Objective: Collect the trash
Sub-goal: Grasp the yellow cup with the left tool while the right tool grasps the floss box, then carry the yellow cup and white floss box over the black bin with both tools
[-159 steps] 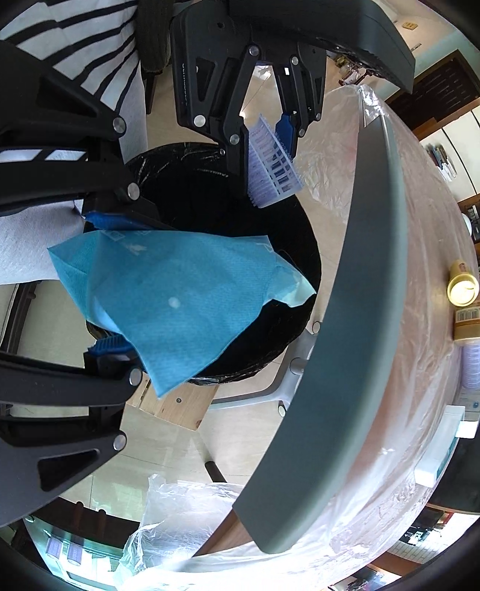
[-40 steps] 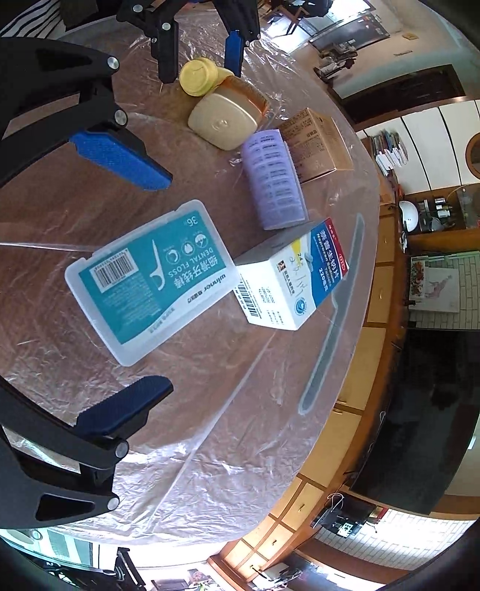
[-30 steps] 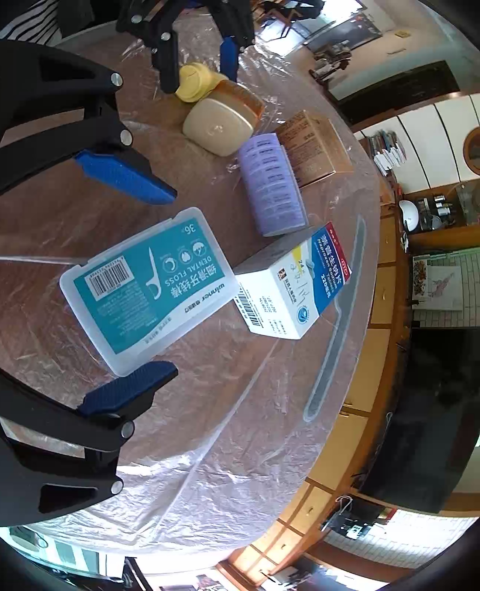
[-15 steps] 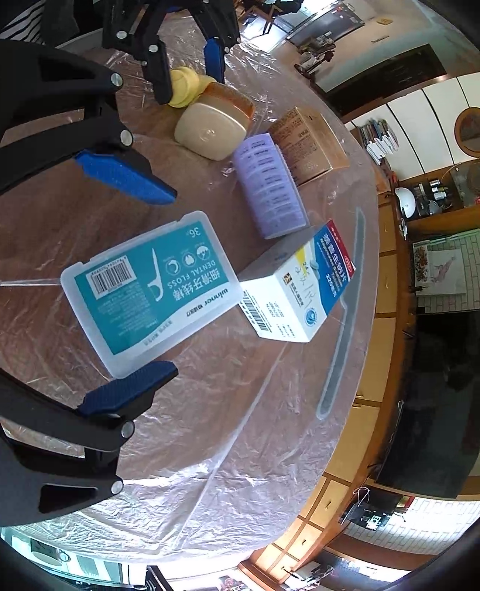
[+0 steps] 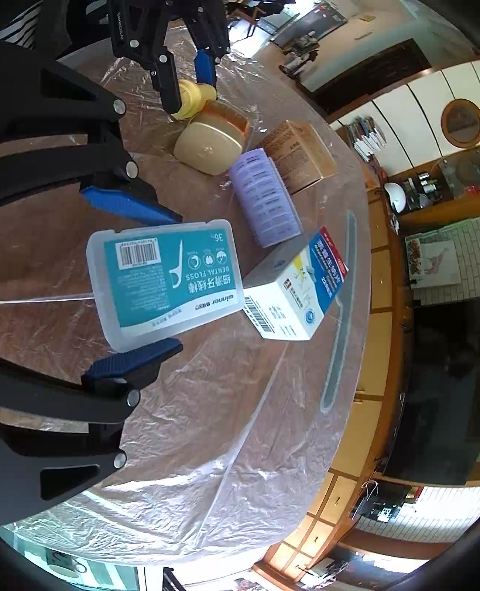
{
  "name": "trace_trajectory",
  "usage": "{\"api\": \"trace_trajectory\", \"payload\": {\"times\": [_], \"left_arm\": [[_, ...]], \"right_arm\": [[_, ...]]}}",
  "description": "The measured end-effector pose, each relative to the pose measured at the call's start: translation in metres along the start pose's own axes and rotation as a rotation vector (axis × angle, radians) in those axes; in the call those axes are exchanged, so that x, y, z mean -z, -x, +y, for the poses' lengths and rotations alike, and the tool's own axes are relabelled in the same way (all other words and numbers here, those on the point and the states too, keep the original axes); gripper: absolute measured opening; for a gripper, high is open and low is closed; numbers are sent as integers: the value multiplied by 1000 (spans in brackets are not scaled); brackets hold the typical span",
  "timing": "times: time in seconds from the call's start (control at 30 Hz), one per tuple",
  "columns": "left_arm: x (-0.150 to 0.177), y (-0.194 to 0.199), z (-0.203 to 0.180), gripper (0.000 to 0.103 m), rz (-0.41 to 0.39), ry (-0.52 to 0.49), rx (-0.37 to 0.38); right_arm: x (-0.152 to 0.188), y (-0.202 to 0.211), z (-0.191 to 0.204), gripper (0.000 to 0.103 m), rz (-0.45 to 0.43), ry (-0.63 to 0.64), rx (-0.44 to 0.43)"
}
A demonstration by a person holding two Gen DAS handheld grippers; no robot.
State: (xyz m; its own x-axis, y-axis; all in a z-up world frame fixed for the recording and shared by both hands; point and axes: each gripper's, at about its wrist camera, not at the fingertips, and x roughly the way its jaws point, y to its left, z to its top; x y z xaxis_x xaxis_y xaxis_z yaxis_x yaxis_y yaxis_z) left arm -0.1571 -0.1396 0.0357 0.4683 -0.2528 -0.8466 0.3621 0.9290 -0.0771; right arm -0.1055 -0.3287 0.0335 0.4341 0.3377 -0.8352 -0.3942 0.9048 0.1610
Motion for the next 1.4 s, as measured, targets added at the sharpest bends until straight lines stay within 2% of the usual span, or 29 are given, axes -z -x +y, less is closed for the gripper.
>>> {"api": "trace_trajectory", "payload": {"times": [0.4, 0.63, 0.8, 1.4], "left_arm": [[2, 9, 4, 45, -19, 24, 5], [7, 17, 7, 45, -30, 48, 9], [12, 22, 6, 45, -36, 47, 10], [24, 49, -5, 45, -74, 34, 17]], "right_arm": [[15, 24, -4, 56, -21, -97, -48], [26, 38, -15, 54, -46, -235, -160], [35, 47, -21, 54, -53, -293, -180], [61, 92, 6, 54, -87, -263, -219]]}}
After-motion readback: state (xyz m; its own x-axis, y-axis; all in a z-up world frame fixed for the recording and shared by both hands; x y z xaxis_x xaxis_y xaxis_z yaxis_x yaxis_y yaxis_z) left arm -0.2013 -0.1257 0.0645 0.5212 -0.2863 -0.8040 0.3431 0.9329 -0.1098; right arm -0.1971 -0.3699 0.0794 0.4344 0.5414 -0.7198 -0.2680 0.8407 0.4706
